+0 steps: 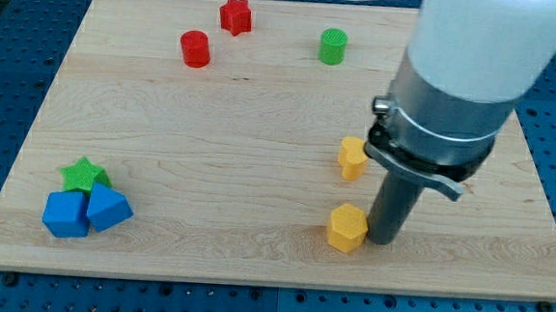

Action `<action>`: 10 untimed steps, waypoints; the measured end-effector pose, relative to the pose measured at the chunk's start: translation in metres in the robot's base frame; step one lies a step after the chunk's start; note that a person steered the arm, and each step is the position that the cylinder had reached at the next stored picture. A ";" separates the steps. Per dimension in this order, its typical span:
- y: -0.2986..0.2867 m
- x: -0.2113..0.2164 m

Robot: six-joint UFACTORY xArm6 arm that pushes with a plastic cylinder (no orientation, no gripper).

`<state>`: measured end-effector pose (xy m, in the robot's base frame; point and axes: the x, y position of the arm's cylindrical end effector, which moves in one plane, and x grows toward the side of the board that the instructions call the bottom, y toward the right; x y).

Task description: Slide yellow heart towards bottom center

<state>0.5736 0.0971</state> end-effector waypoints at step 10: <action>-0.016 -0.091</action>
<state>0.4825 0.0811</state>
